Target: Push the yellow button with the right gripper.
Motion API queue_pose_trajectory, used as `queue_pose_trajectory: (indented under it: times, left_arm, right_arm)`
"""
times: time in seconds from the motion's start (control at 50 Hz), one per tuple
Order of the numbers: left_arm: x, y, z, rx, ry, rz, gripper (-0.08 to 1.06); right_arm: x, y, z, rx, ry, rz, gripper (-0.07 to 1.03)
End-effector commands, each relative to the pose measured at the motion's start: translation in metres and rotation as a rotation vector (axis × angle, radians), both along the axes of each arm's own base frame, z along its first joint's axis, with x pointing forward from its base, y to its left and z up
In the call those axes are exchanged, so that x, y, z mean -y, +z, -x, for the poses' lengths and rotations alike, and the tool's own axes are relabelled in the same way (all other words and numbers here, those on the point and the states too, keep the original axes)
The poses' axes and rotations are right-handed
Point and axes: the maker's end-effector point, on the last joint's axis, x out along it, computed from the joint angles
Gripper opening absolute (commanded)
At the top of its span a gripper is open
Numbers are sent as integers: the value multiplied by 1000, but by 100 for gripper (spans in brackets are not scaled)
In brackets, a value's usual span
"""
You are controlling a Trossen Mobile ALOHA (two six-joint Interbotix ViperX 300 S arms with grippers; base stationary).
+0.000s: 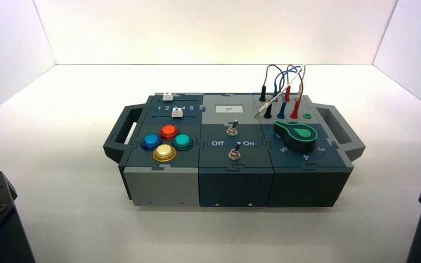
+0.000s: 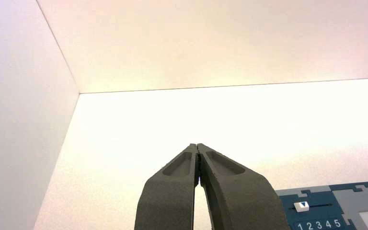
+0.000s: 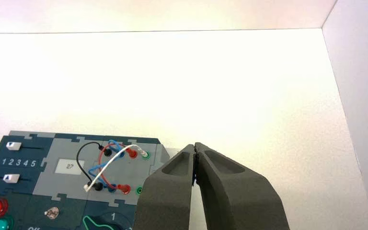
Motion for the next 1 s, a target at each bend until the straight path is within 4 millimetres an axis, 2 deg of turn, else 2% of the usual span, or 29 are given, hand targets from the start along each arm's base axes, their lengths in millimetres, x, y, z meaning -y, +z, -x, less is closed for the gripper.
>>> queue_pose_trajectory:
  times: [0.02,0.22,0.4,0.6,0.82,0.84,1.0]
  left_arm:
    - [-1,6,-2,14,5,-2,-3]
    - [-1,4,-1,8,5,-3,-3]
    - [-1,4,-1,9,6,-1,-3]
    - [-2,3,-2,6,7,0,-3]
    - [-4,2,-5,-5,16,0,-3]
    - [-6,3,-5,-3,25,0,-3]
    - [-8,3,-5,-3,35,0,-3]
  right_arm:
    - [-2,7,-3,13,6,-6,-2]
    - [-8,6,-2,13,34,-6,-2]
    - [-35,1,1,-17,158,-5,-2]
    - [-83,-28,10,-220,332,-23,-2]
    - [-148,-34,23,-391,475,-137,-2]
    - [-166,-34,24,-425,507,-156,-2]
    - [-201,-36,27,-496,566,-174,-2]
